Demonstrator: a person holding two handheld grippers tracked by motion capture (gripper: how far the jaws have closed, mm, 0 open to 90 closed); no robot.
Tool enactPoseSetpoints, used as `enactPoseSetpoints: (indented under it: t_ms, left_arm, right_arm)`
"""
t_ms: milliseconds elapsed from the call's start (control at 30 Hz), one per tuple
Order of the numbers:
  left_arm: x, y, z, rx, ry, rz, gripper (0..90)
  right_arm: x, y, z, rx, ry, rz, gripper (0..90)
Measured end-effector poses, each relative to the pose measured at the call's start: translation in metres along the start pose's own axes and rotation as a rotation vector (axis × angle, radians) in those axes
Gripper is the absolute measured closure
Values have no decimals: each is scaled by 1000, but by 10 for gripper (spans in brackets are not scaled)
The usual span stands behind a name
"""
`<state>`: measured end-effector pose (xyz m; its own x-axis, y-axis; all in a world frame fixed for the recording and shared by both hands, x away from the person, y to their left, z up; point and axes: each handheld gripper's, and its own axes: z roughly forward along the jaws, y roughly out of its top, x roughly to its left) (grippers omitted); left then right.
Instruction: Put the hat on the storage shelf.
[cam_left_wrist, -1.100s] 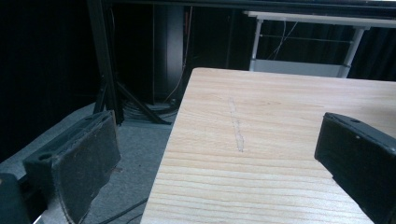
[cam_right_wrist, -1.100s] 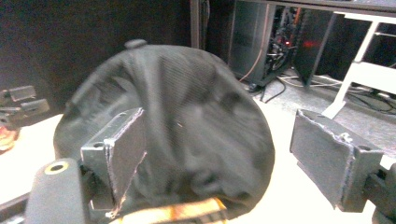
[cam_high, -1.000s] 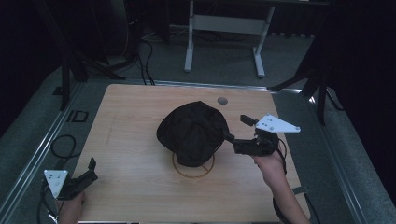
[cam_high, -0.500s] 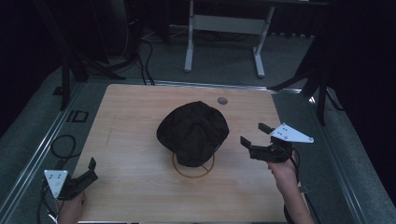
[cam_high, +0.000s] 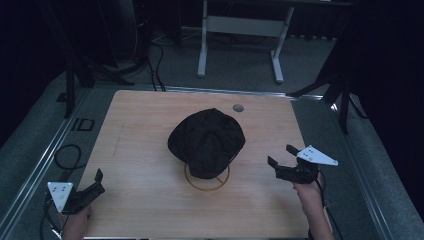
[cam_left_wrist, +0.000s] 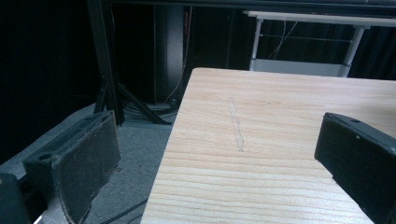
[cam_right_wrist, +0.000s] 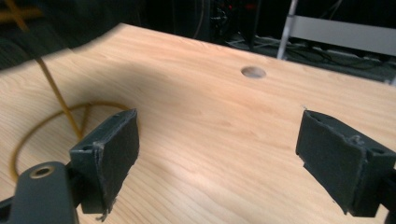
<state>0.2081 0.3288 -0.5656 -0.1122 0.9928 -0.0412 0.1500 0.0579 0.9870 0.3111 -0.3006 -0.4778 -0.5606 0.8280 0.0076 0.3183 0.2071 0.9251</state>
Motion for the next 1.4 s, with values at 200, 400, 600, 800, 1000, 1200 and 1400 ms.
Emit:
enactPoseSetpoints:
  t_ms: [200, 400, 600, 800, 1000, 1200, 1400]
  left_arm:
    - [0, 0, 0, -1, 1, 0, 5]
    - [0, 0, 0, -1, 1, 2, 5]
    - [0, 0, 0, -1, 2, 3, 5]
    - [0, 0, 0, -1, 2, 2, 5]
    - [0, 0, 0, -2, 1, 0, 5]
    - [0, 0, 0, -1, 0, 1, 5]
    - [0, 0, 0, -1, 0, 0, 5]
  right_arm:
    - [-12, -22, -2, 20, -45, 21, 132]
    - [-22, -42, -4, 57, -90, 28, 132]
    - [-31, -57, -10, 69, -142, 54, 132]
    - [-38, -69, -16, 98, -218, 80, 132]
    - [-44, -77, -24, 84, -275, 107, 132]
    - [-51, -86, -32, 77, -321, 138, 132]
    - [-56, -93, -37, 56, -398, 159, 132]
